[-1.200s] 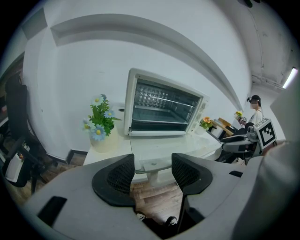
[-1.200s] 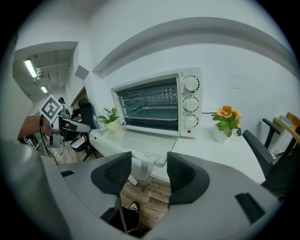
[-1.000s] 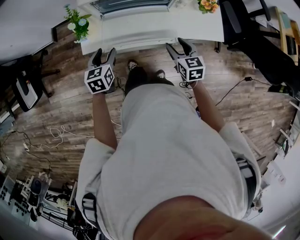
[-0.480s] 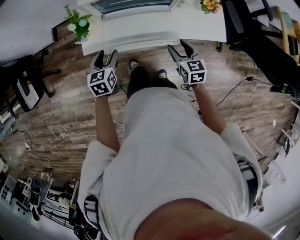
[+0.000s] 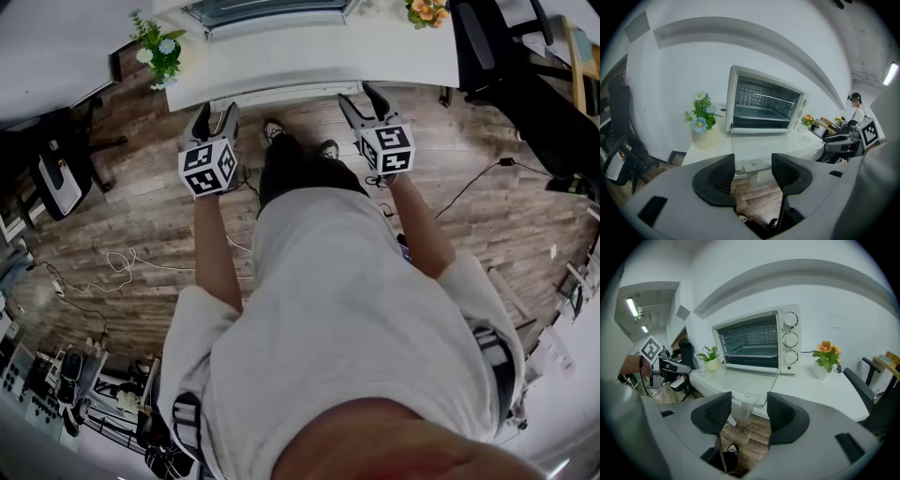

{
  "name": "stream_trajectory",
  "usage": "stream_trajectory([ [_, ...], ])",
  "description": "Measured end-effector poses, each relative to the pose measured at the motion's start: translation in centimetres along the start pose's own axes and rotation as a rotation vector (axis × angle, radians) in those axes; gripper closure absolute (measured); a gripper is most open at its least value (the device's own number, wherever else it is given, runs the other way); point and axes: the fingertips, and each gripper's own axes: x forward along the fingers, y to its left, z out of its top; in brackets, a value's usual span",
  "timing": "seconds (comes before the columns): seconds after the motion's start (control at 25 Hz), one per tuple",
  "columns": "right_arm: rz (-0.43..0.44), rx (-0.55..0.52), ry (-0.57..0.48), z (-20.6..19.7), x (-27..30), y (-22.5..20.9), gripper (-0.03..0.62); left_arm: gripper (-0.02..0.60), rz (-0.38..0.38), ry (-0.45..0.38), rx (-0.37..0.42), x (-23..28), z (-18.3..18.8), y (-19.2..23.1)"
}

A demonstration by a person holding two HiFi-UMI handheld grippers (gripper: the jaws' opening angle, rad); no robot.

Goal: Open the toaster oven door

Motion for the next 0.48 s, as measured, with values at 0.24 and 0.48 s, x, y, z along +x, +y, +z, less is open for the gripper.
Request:
stream_trajectory([
  [0.24,-0.004,0.002,-0.031,-0.39,0.22,-0.03,0.359,0.331,0.025,-0.033,-0.004,0.33,-0.27,0.16],
  [0.48,0.000,0.000,-0.073,-0.87,0.39,-0.16,0.359,0.331,0.038,-0.063,-0.001,0.67,-0.74,0.19],
])
